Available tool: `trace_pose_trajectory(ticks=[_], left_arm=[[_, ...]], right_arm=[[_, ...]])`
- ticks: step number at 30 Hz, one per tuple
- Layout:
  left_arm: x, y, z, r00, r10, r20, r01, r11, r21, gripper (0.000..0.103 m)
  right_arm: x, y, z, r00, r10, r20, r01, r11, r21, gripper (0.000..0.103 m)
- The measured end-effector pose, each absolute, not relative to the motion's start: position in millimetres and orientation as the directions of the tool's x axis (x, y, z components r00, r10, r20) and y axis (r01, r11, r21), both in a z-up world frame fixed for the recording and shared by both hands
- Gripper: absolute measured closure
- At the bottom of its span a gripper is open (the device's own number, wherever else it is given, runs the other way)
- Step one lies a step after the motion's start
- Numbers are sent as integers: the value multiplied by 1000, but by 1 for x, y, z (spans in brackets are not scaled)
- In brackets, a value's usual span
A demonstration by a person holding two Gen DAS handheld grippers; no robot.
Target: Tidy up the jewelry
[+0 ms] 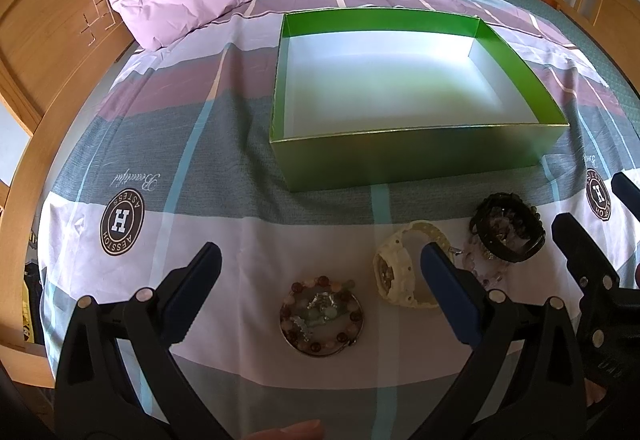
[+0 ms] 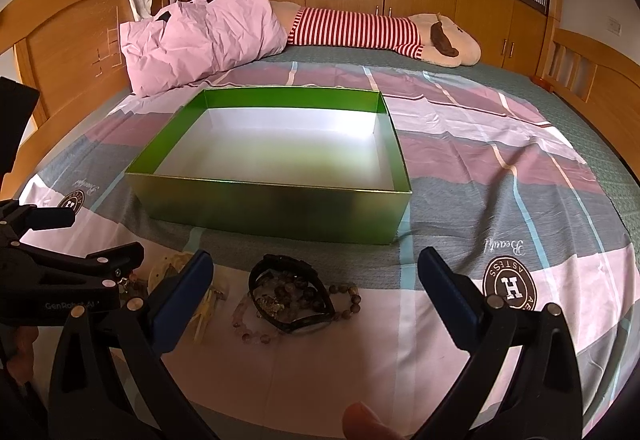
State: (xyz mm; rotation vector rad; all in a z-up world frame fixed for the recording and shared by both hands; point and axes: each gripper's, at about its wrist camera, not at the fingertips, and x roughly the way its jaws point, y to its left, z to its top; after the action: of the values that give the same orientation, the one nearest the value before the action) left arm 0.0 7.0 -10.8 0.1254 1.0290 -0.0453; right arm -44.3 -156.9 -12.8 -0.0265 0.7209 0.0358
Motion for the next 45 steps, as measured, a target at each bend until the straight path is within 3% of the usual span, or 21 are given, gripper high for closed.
trace_pose_trajectory(ticks=[27,34,41,43,45], left_arm=[[1,6,-13,508,32,-861,83,993,87,2],[2,10,-9,512,26,-859,75,994,75,2],[7,12,-16,489,35,-872,69,994,79,2],[8,13,-17,481,21,-876,75,995,65,2],[11,18,-16,475,10,-880,79,995,54,2]], right_arm=[[-41,-153,-15,738,23,-674,-54,998,-26,1],[-16,-139,7,715,-163,-680,-17,968,-251,1],[3,-147,-14,606,-92,-790,-46,988,-151,1],[5,-152,-32,531,-47,-846,-66,993,-97,18],[7,-157,-38,490,-7,-872,-64,997,-44,28]])
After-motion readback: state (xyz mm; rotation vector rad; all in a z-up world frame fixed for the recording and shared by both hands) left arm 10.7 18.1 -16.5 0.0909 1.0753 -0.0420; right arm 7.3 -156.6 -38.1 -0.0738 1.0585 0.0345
